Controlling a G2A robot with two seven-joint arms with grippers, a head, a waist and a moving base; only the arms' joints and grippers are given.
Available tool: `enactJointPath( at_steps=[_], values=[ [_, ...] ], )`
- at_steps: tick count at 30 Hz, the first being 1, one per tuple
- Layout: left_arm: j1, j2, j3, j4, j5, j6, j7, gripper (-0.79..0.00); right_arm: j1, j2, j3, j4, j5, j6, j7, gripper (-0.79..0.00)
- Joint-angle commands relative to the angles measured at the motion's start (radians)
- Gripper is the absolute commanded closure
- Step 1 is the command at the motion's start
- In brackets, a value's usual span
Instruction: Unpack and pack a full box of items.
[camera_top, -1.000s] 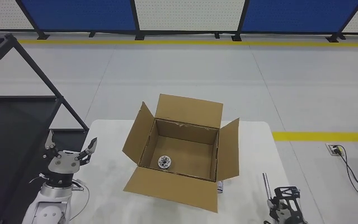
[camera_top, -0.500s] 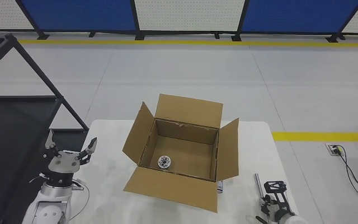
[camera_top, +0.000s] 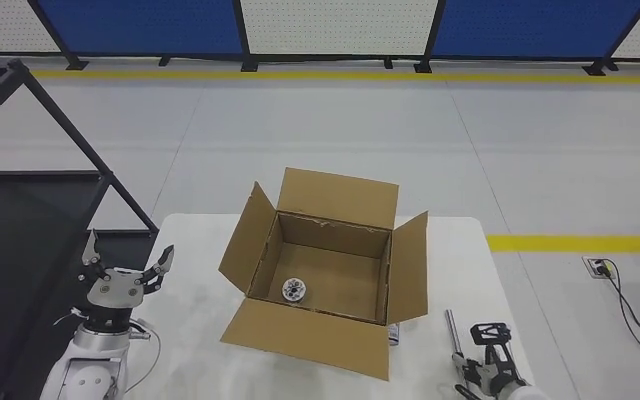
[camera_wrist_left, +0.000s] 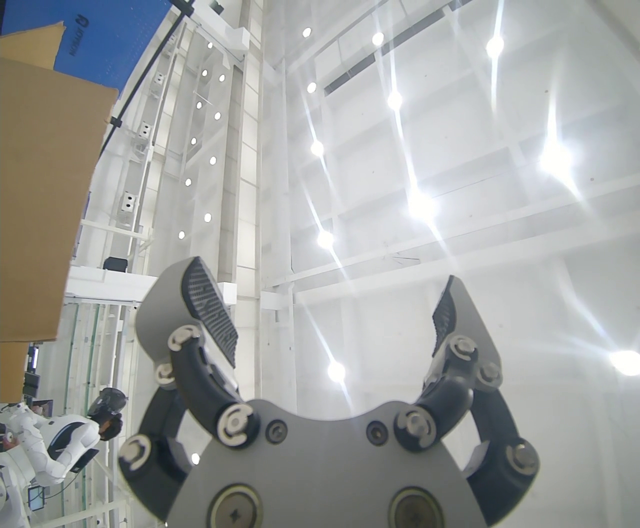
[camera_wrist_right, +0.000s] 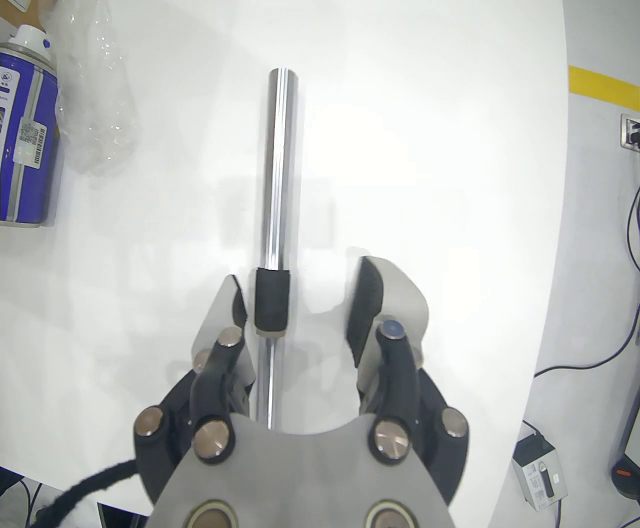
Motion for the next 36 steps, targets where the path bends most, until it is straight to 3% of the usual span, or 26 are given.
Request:
enactJointPath(
  at_steps=[1,8,16,32,36],
  values=[
    [-0.001,0.0,0.0,0.0,0.0,0.0,0.0,-0.785,-0.011,0.0,0.008,-0.018,-0.003,0.002,-0.014,-0.785],
    [0.0,0.0,-0.003,0.0,-0.008,-0.002,-0.001,-0.785,-0.067,0.001,0.048,-0.126,-0.022,-0.008,-0.045,-0.785],
    [0.01,0.0,-0.019,-0.001,-0.023,-0.016,-0.006,-0.785,-0.088,0.004,0.073,-0.23,-0.011,-0.097,-0.034,-0.785],
    [0.015,0.001,-0.054,0.008,-0.041,-0.035,0.005,-0.785,-0.091,0.005,0.078,-0.235,-0.008,-0.126,-0.019,-0.785],
    [0.014,0.0,-0.047,-0.004,-0.036,-0.031,0.028,-0.785,-0.092,0.002,0.068,-0.299,-0.027,-0.122,-0.109,-0.785]
  ],
)
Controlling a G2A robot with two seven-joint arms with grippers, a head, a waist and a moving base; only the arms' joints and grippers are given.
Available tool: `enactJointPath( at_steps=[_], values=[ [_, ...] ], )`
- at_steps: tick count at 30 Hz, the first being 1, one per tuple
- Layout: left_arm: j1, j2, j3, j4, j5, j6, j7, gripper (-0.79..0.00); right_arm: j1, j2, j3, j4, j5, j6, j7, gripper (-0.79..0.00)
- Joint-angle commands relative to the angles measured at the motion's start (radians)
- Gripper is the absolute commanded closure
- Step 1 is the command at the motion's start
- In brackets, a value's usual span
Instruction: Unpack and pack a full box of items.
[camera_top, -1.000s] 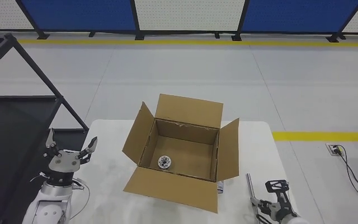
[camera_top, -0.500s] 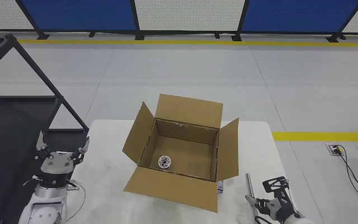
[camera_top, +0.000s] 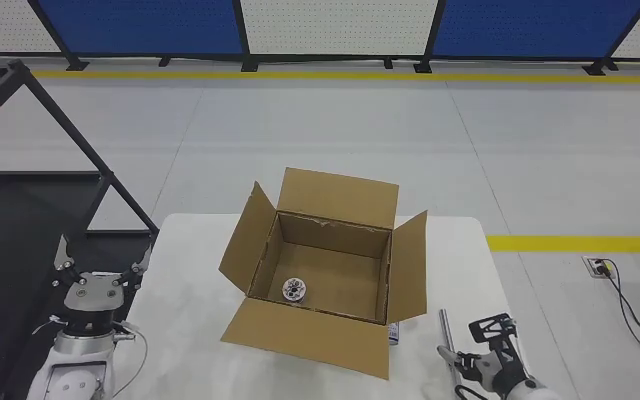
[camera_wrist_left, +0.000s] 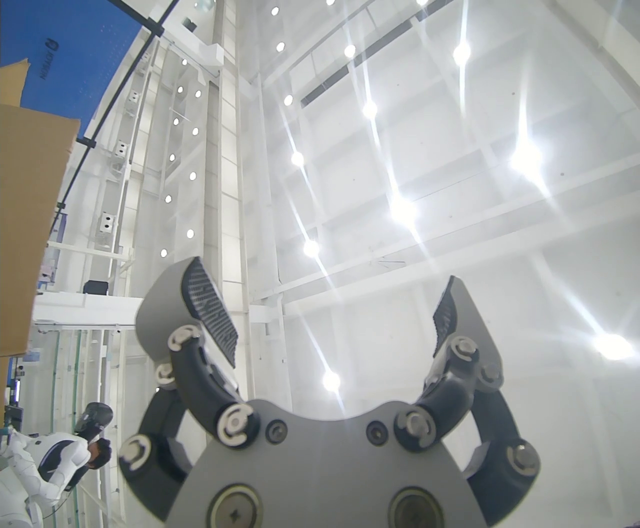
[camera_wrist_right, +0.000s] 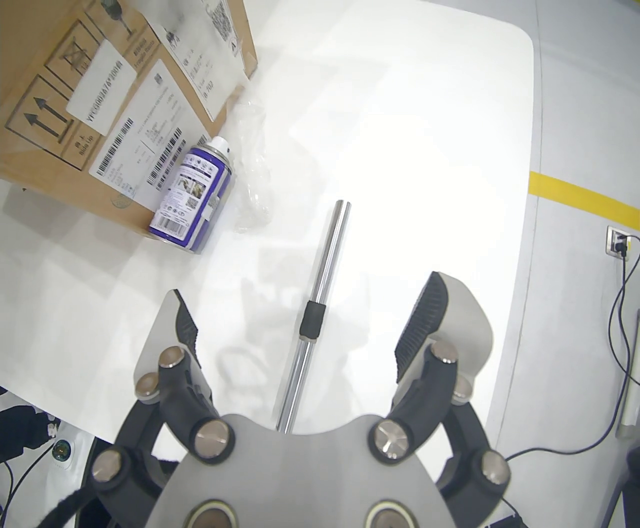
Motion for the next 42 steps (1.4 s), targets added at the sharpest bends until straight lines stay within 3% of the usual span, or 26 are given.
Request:
enactJointPath(
  at_steps=[1,9,13,18,36,40,42],
  values=[
    [-0.002,0.0,0.01,-0.012,0.016,0.005,0.021,-0.785,-0.007,-0.002,0.0,-0.054,-0.012,0.009,-0.066,-0.785],
    [0.004,0.006,0.036,0.003,0.108,0.054,0.018,-0.785,0.024,-0.006,-0.03,-0.27,-0.092,0.017,-0.093,-0.785],
    [0.017,0.012,0.034,0.009,0.156,0.082,-0.044,-0.785,0.18,-0.009,-0.104,-0.27,-0.02,-0.084,-0.053,-0.785],
    [0.03,0.018,0.02,0.011,0.186,0.097,-0.1,-0.785,0.428,-0.017,-0.221,-0.27,0.004,-0.086,0.129,-0.785],
    [0.031,0.021,0.022,0.003,0.226,0.102,-0.059,-0.785,0.424,-0.018,-0.241,-0.269,0.004,-0.112,0.091,-0.785],
    [0.028,0.026,0.03,-0.007,0.271,0.133,-0.055,-0.785,0.529,-0.028,-0.353,-0.224,-0.02,-0.162,0.116,-0.785],
    [0.033,0.026,0.03,-0.011,0.272,0.129,-0.054,-0.785,0.626,-0.043,-0.433,-0.176,-0.036,-0.124,0.137,-0.785]
  ],
)
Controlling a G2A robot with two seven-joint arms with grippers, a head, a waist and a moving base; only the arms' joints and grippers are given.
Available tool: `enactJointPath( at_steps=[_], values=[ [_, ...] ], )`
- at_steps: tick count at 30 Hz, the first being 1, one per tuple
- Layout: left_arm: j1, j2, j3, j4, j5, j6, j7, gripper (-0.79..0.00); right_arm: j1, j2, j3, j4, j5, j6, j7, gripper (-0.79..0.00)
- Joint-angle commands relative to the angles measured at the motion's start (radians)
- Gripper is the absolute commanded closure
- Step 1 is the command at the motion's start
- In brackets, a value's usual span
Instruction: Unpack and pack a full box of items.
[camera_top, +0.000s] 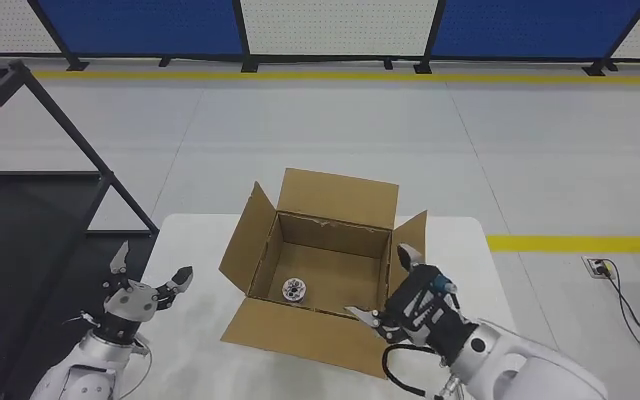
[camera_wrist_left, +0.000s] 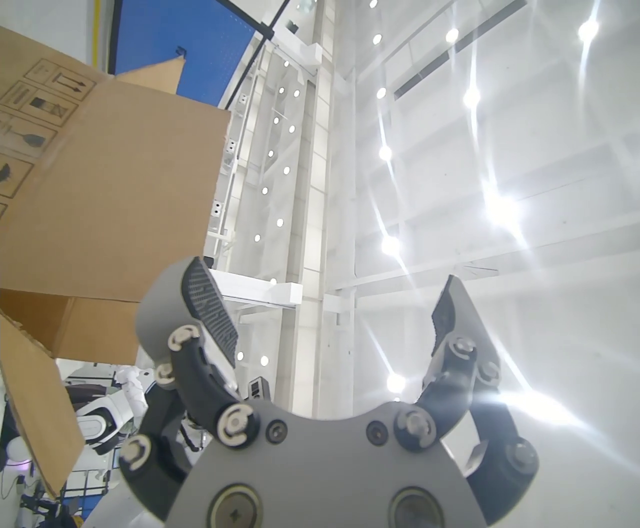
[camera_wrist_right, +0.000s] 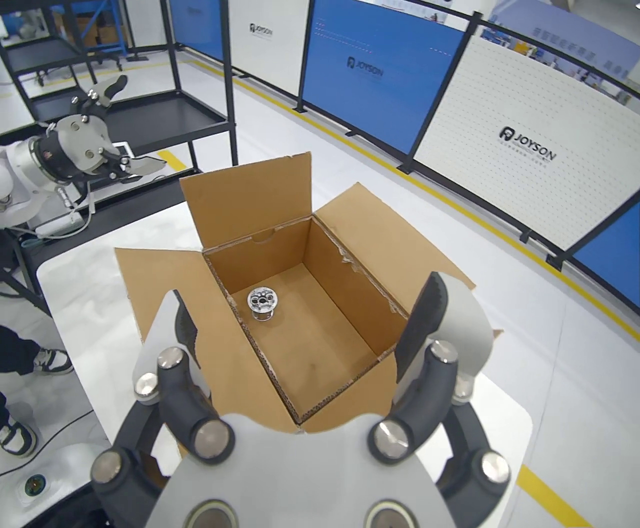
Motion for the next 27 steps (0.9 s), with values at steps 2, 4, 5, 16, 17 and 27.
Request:
enactJointPath(
  at_steps=[2,4,5,16,17,27],
  values=[
    [0.011,0.0,-0.004,-0.002,-0.013,-0.011,0.001,-0.785,0.171,-0.028,-0.142,0.093,-0.022,0.07,0.045,-0.785],
    [0.027,-0.001,-0.006,-0.007,-0.026,-0.016,-0.002,-0.785,0.285,-0.054,-0.238,0.173,-0.039,0.137,0.073,-0.785],
    [0.036,-0.001,-0.002,-0.014,-0.037,-0.008,-0.011,-0.785,0.34,-0.069,-0.282,0.21,-0.062,0.182,0.083,-0.785],
    [0.065,-0.006,0.084,-0.08,0.005,-0.011,0.035,-0.785,0.529,-0.164,-0.464,0.394,-0.012,0.305,0.012,-0.785],
    [0.067,-0.007,0.081,-0.077,0.002,-0.034,0.046,-0.785,0.527,-0.17,-0.473,0.401,-0.008,0.309,0.004,-0.785],
    [0.117,-0.029,0.008,-0.061,-0.212,-0.263,0.14,-0.785,0.589,-0.262,-0.618,0.552,0.037,0.409,-0.068,-0.785]
  ],
)
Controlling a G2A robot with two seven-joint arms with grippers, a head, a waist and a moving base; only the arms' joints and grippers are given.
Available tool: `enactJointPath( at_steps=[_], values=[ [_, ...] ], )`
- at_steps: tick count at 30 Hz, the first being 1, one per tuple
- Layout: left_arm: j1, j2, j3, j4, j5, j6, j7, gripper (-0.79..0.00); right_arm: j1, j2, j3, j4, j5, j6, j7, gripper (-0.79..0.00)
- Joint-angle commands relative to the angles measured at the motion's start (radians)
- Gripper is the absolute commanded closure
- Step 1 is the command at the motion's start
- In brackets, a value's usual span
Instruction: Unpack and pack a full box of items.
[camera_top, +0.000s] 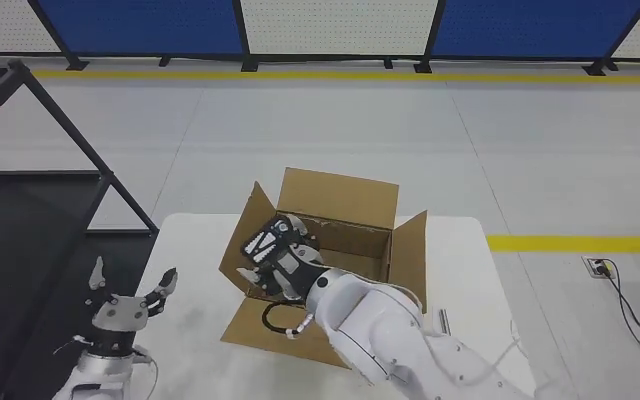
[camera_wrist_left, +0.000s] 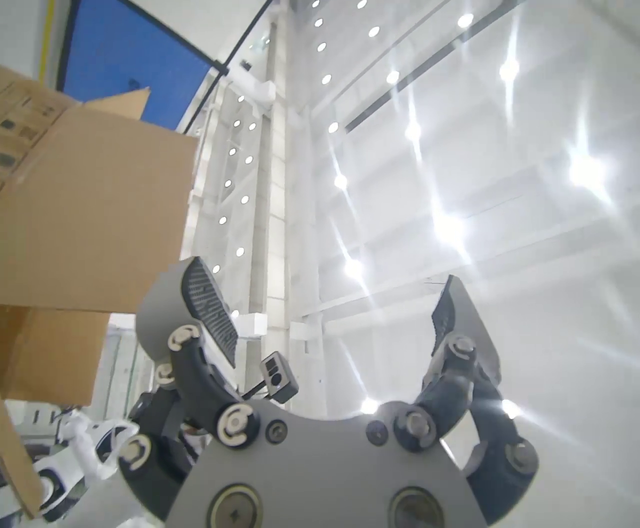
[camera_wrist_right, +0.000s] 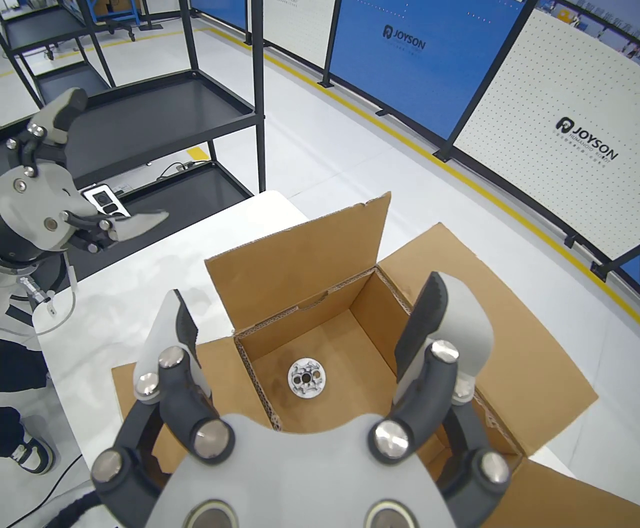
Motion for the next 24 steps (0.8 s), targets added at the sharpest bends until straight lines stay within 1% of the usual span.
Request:
enactJointPath(
  at_steps=[1,4,6,8,16,18,20,24],
  values=[
    [0.016,-0.005,-0.013,-0.002,-0.042,-0.054,-0.001,-0.785,0.012,-0.023,-0.034,0.032,0.009,0.029,-0.017,-0.785],
    [0.04,-0.014,-0.032,-0.007,-0.114,-0.132,-0.025,-0.785,0.032,-0.062,-0.082,0.086,0.022,0.064,-0.045,-0.785],
    [0.052,-0.019,-0.04,-0.012,-0.158,-0.172,-0.05,-0.785,0.044,-0.082,-0.102,0.119,0.039,0.067,-0.044,-0.785],
    [0.063,-0.022,-0.045,-0.019,-0.183,-0.165,-0.089,-0.785,0.044,-0.082,-0.102,0.119,0.039,0.067,-0.044,-0.785],
    [0.063,-0.022,-0.045,-0.019,-0.183,-0.165,-0.089,-0.785,0.044,-0.082,-0.102,0.119,0.039,0.067,-0.044,-0.785],
    [0.064,-0.022,-0.045,-0.023,-0.181,-0.162,-0.084,-0.785,0.024,-0.084,-0.104,0.126,0.039,0.06,-0.072,-0.785],
    [0.061,-0.024,-0.048,-0.036,-0.196,-0.162,-0.066,-0.785,0.01,-0.096,-0.106,0.154,0.05,0.063,-0.1,-0.785],
    [0.047,-0.03,-0.07,-0.04,-0.251,-0.187,-0.028,-0.785,0.012,-0.136,-0.129,0.235,0.09,0.068,-0.14,-0.785]
  ],
)
